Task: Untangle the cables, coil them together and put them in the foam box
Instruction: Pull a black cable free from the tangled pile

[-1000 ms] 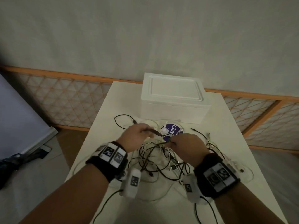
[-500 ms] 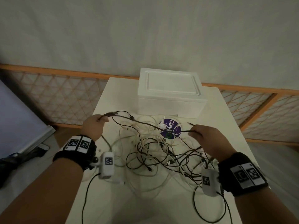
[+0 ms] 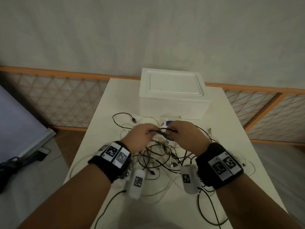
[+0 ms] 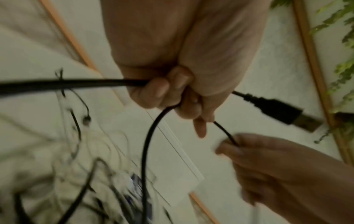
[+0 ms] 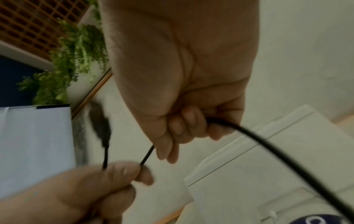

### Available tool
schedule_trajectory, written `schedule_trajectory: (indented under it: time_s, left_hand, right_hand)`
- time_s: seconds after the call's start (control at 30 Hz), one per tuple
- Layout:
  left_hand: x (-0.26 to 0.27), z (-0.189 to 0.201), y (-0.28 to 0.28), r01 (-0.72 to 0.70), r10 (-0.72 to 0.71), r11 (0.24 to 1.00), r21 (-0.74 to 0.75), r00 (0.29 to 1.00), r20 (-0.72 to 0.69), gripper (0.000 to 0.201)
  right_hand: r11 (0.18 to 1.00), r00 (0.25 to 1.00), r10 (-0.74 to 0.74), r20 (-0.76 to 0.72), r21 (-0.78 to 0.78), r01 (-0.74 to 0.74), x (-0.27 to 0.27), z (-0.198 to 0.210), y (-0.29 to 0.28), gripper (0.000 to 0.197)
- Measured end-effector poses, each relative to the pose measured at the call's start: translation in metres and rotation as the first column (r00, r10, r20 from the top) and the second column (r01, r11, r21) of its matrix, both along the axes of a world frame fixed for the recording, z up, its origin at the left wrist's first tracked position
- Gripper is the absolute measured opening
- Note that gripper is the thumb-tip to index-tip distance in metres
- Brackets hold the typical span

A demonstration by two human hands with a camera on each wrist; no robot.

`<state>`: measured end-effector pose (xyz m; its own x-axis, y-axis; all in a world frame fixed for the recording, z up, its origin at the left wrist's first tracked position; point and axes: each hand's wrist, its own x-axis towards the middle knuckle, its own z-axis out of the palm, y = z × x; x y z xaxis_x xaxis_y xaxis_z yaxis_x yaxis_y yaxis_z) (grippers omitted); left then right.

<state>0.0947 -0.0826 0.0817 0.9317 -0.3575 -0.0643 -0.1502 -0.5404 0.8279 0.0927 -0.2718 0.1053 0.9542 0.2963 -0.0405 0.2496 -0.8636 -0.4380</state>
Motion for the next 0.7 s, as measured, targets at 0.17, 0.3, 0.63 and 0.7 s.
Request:
schedule_trajectory:
  time_s: [0.17,0.3,0.63,0.7]
  left_hand:
    - [0.017,-0.003,0.048,-0.346,0.337,0.938,0.0,0.914,0.228,0.025]
    - [0.027,-0.008,0.08,-0.545,0.495,0.829,0.123,0.819,0.29,0.025]
    - [-0.009,0.009,-0.011,0.192,-0.305,0.902,0.388,0.917,0.257,0.062]
    - [-0.006,0.009,-0.011,0.135,-0.249,0.908,0.397,0.935,0.252,0.044]
  right_hand:
    - [0.979,0.981,-0.059,-0.186,0.183,0.093,-0.003,-0.014,-0.032,0.027]
    - [0.991,0.95,-0.113,-0.292,0.041,0.13,-0.012,-0.042,-0.05,0.016]
    - [0.997,0.997,0.069,0.018,-0.028,-0.068,-0.005,0.01,-0.003,0.016]
    - [0.996,0.995,0.079,0.069,-0.055,-0.075,-0.007,0.014,0.001,0.018]
